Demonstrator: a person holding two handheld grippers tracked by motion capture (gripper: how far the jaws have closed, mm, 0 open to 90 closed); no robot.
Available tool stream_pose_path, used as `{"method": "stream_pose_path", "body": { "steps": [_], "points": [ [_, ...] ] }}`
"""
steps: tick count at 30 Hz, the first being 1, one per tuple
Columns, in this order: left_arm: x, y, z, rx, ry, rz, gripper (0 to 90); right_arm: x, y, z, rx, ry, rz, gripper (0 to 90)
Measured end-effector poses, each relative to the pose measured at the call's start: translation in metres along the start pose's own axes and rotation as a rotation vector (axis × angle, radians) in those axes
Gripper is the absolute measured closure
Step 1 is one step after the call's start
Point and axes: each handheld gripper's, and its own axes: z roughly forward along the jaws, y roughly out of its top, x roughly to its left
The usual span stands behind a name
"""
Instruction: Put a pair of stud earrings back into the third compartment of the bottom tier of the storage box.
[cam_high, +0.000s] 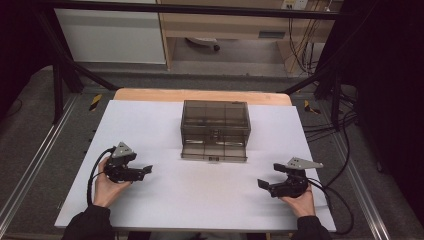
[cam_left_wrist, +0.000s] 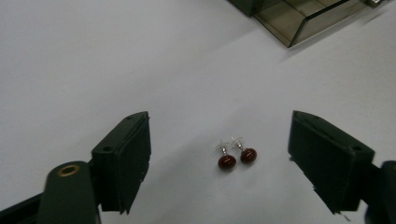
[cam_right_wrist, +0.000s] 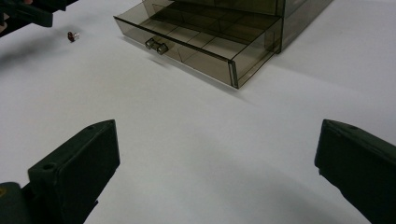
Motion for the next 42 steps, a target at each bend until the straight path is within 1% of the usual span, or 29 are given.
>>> {"method": "stream_pose_path", "body": {
  "steps": [1,3,6,8,9,12,14,16,22,31,35,42],
  "points": [
    [0.001,-0.001,0.002,0.011,0.007,-0.009,24.8,0.000,0.000,0.000,0.001,-0.002,0.002,0.6],
    [0.001,-0.001,0.004,0.023,0.021,-0.015,29.1,0.000,0.000,0.000,0.003,-0.001,-0.001,0.5],
    [0.002,-0.002,0.005,0.035,0.028,-0.016,35.2,0.000,0.000,0.000,0.003,-0.002,0.001,0.5],
    [0.002,-0.003,0.006,0.044,0.022,-0.020,40.1,0.000,0.000,0.000,0.002,-0.004,0.001,0.5],
    [0.002,-0.003,0.006,0.046,0.025,-0.021,40.1,0.000,0.000,0.000,0.002,-0.004,0.001,0.5],
    [0.002,-0.004,0.008,0.054,0.026,-0.022,46.1,0.000,0.000,0.000,0.005,-0.003,0.001,0.5],
    [0.001,-0.004,0.009,0.058,0.026,-0.024,51.2,0.000,0.000,0.000,0.001,-0.003,-0.001,0.5],
    [0.000,-0.004,0.010,0.063,0.026,-0.018,54.2,0.000,0.000,0.000,0.002,-0.003,0.000,0.5],
    [-0.002,-0.004,0.013,0.076,0.002,-0.012,62.3,0.000,0.000,0.000,0.002,-0.003,-0.001,0.5],
    [-0.005,-0.005,0.016,0.090,-0.001,-0.013,75.2,0.000,0.000,0.000,0.003,-0.004,-0.003,0.6],
    [-0.006,-0.005,0.016,0.092,-0.001,-0.016,78.3,0.000,0.000,0.000,0.003,-0.003,-0.002,0.6],
    [-0.006,-0.005,0.017,0.106,0.004,-0.012,78.3,0.000,0.000,0.000,0.004,-0.002,-0.001,0.5]
  ]
}}
